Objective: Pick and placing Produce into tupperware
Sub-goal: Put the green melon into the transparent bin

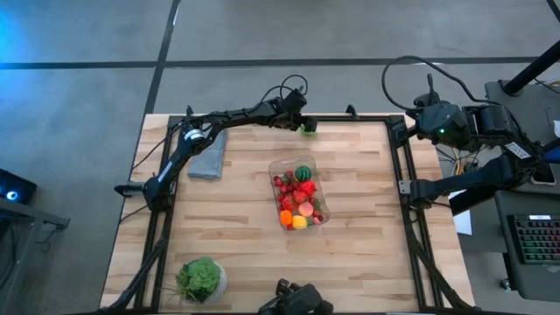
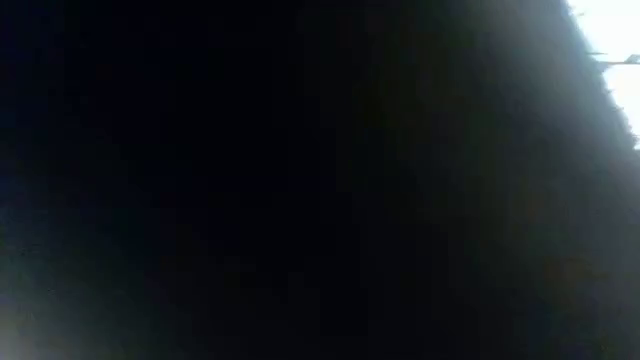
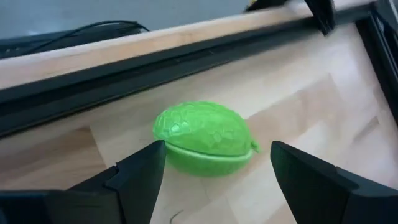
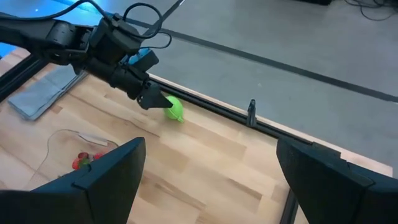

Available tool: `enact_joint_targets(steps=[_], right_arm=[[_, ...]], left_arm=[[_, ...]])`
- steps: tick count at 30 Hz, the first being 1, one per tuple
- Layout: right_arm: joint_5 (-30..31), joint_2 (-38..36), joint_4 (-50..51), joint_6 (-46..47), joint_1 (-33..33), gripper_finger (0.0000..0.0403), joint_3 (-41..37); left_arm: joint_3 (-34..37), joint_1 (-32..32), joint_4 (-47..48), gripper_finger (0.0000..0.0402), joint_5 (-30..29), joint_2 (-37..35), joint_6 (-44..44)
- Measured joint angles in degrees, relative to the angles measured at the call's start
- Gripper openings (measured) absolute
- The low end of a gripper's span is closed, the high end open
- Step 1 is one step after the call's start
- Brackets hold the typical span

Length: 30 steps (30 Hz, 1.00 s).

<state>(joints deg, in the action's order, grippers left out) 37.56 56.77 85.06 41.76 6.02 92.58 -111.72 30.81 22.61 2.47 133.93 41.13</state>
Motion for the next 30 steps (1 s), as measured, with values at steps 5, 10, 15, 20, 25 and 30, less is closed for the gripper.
enact_joint_targets(steps=[5, 10, 15, 20, 25, 30], right_arm=[[0.02, 0.00, 0.00, -1.68, 0.00, 0.0354, 0.00], [0.02, -0.07, 0.00, -1.97, 0.00, 0.0354, 0.00], [0.02, -0.13, 0.00, -1.96, 0.00, 0.0354, 0.00], [0.03, -0.11, -0.02, -1.95, -0.01, 0.0354, 0.00], [0.04, -0.13, -0.04, -1.95, 0.00, 0.0354, 0.00], [0.04, -0.09, -0.05, -1.95, -0.02, 0.0354, 0.00]], left_arm=[[0.00, -0.04, 4.61, 0.0277, 2.15, -0.26, -7.51], [0.01, 0.09, 6.01, 0.0277, 6.97, -1.62, -13.12], [-2.34, 0.14, 4.92, 0.0277, 7.50, -3.03, -19.81], [-6.83, 0.54, 4.91, 0.0277, 6.11, -3.21, -24.92], [-6.23, 2.49, 9.10, 0.0277, 5.06, -3.05, -14.24], [-6.17, 3.62, 11.89, 0.0277, 5.01, -2.71, -11.08]])
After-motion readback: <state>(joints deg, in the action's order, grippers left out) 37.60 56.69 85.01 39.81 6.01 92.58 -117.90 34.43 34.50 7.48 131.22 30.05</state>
